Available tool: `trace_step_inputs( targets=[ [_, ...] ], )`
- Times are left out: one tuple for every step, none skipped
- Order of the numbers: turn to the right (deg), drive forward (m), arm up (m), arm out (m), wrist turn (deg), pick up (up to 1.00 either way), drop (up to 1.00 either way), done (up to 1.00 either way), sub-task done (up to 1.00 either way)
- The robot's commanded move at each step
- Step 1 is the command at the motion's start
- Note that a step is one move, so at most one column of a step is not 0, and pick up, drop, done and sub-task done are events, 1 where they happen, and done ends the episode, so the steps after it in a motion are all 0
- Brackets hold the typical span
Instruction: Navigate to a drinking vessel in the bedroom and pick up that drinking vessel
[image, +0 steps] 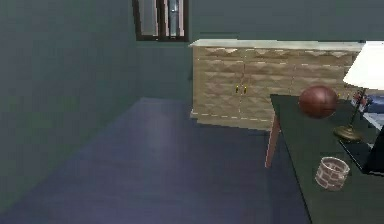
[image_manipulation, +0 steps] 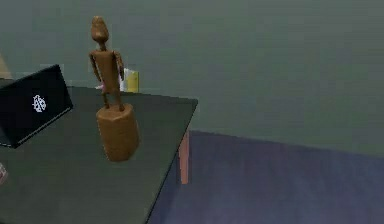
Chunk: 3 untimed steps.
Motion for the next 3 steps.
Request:
trace_step_inputs(
  targets=[
    [9.0,0.0,0.0,0.0,0.0,0.0,0.0,0.0,0.0],
    [0.0,0.75,0.0,0.0,0.0,0.0,0.0,0.0,0.0],
    [0.0,0.0,0.5,0.0,0.0,0.0,0.0,0.0,0.0]
  ],
)
